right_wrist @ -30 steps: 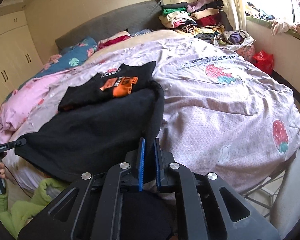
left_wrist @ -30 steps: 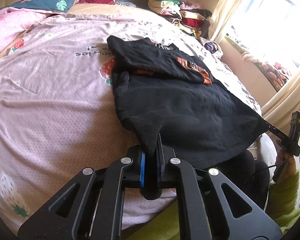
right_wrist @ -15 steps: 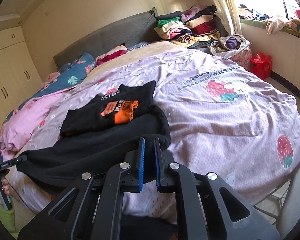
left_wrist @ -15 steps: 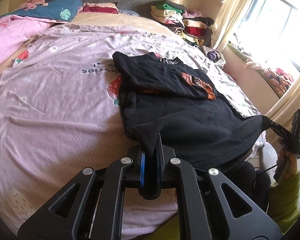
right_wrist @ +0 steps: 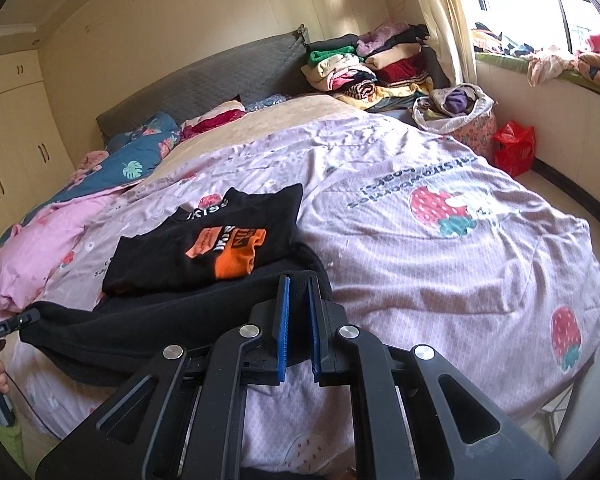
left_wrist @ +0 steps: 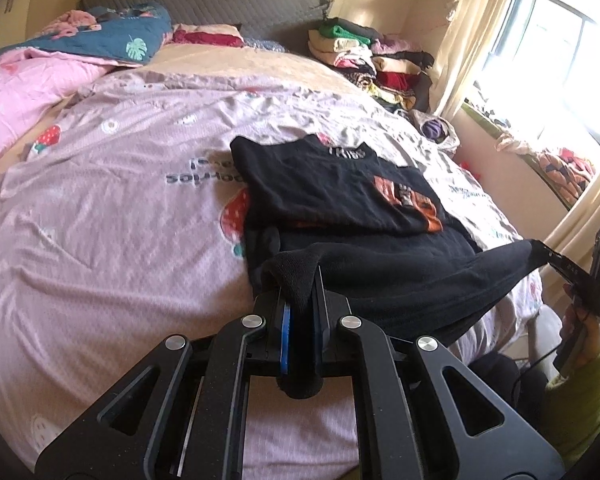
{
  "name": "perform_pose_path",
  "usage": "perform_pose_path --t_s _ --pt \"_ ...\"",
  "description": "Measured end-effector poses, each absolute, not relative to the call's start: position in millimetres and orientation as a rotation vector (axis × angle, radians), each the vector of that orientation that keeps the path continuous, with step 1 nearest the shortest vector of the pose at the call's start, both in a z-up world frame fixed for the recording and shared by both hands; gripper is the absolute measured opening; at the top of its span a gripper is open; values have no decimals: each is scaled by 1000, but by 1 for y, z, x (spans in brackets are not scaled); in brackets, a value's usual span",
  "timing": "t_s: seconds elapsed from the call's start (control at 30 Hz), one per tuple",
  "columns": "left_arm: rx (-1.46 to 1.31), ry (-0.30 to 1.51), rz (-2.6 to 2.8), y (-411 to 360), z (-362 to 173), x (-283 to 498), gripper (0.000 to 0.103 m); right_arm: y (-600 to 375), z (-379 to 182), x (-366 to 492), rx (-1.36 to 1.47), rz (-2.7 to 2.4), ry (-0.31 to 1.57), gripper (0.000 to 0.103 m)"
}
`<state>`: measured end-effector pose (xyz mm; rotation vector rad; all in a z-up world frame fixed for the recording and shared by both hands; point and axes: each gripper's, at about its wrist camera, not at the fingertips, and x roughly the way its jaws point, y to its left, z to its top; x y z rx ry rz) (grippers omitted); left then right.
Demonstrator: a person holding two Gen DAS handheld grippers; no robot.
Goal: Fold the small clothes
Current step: 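Lift the hem and fold it toward the collar with both grippers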
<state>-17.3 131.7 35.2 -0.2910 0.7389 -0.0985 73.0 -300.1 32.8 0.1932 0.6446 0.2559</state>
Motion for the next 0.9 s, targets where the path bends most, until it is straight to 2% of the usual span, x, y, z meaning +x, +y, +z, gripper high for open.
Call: perform_pose_path --t_s 0.33,0.9 --pt "-316 666 -69 145 53 14 2 -290 43 113 203 252 618 8" --pt "-368 642 -1 163 52 89 3 -272 47 207 234 232 606 8"
